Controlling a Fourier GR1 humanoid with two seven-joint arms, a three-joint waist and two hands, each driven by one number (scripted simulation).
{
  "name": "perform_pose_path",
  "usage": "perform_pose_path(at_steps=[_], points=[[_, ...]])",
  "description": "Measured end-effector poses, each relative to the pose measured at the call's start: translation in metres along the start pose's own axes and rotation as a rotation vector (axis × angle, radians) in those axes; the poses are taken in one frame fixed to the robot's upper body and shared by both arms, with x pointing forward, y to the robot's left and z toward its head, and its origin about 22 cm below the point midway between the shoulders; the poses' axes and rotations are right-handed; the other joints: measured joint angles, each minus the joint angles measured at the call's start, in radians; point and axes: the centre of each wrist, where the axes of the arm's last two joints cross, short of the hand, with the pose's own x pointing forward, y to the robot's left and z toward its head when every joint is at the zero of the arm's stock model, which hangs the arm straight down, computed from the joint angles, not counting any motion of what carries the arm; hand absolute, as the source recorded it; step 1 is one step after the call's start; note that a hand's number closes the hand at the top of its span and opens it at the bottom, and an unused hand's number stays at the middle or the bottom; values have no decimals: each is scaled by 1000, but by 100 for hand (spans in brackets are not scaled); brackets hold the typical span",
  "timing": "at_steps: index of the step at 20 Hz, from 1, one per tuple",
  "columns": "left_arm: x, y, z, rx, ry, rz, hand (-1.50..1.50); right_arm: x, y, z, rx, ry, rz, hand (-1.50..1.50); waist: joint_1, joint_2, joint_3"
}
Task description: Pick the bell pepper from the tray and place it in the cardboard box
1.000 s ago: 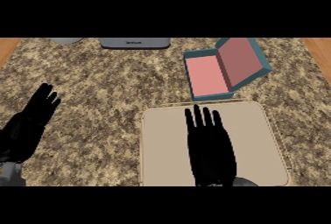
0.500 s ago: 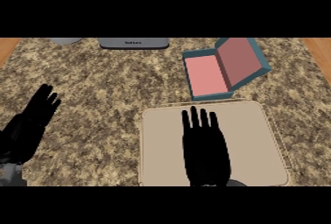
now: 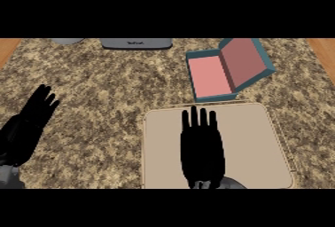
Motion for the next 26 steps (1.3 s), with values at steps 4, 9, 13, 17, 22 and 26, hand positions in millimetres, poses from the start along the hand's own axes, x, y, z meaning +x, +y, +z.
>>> perform_pose_path(at_steps=[4,9,13,17,22,26], points=[[-3,-4,0,-5,0,-1,0,2,3,-5,17,21,17,-150,0,0,0],[-5,-5,1,-5,0,-4,0,2,12,-11,40,53,42,-150,-1,0,0],[-4,-9,0,1,-8,-2,0,-1,13,-17,49,79,51,-150,-2,1,0],[-6,-5,1,-7,-6,-2,0,1,19,-23,65,101,70,-150,1,1,0],[-2,-8,2,-3,-3,-2,0,-1,20,-29,85,110,76,-150,1,1,0],[-2,-3,0,-2,-3,2,0,-2,25,-34,111,124,87,-150,-1,1,0]])
